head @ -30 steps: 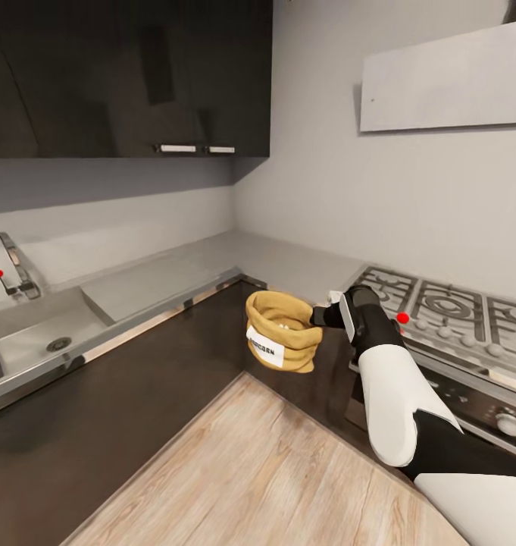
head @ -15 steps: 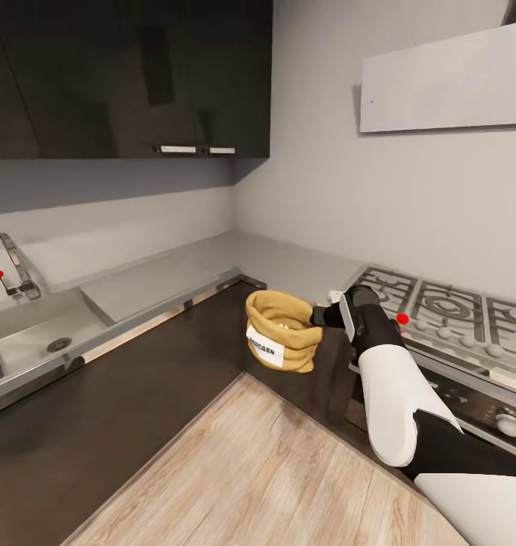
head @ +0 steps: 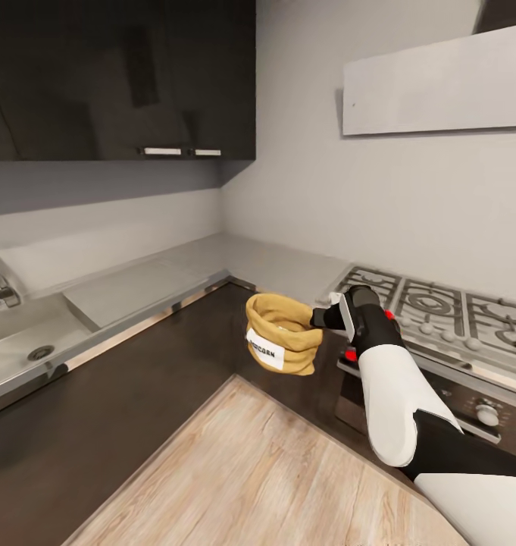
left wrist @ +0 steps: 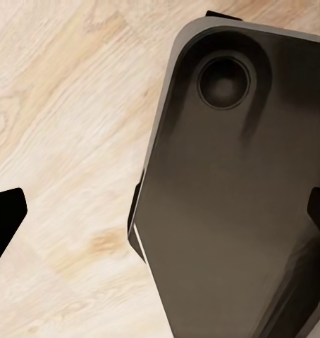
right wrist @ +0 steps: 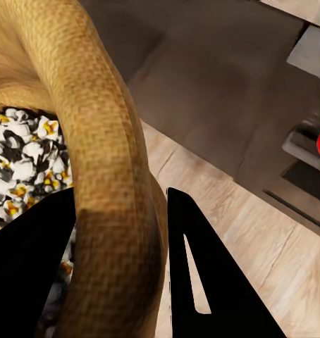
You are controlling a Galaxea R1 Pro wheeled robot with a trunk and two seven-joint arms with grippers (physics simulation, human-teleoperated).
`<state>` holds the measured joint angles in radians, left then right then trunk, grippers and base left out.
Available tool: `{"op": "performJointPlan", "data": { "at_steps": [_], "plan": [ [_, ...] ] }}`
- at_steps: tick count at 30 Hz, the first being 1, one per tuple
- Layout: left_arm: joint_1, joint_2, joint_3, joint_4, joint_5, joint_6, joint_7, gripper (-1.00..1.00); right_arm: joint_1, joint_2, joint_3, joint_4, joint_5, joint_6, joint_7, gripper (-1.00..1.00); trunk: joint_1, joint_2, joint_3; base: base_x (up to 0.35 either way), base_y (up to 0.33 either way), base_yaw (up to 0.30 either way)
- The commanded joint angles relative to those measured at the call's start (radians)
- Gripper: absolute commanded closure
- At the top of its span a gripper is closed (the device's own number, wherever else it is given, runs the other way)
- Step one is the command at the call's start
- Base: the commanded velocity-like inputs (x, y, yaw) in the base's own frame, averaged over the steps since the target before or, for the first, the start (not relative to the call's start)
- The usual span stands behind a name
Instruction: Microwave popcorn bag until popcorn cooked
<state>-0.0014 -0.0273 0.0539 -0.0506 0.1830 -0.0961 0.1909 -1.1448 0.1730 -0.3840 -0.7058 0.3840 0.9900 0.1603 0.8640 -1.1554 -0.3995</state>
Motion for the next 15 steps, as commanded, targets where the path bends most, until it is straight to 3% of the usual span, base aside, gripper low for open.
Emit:
{"op": "performJointPlan", "data": {
  "at_steps": [1,8,15],
  "plan": [
    [0.000,0.000,0.005,0.000,0.004,-0.004,0.001,-1.00,-0.001,0.001,-0.006,-0.001,0.010,0.002,0.008,1.00,0.000,-0.001,0.000,0.000,0.000,-0.196],
    [0.000,0.000,0.004,0.000,0.004,-0.004,0.001,-1.00,-0.001,0.001,-0.006,-0.002,0.011,0.004,0.010,1.00,0.000,-0.001,0.006,0.000,0.000,-0.099],
    [0.000,0.000,0.004,0.000,0.004,-0.004,0.001,-1.00,-0.001,0.001,-0.006,-0.003,0.012,0.004,0.010,1.00,0.000,-0.001,0.017,0.000,0.000,-0.011]
  ]
}}
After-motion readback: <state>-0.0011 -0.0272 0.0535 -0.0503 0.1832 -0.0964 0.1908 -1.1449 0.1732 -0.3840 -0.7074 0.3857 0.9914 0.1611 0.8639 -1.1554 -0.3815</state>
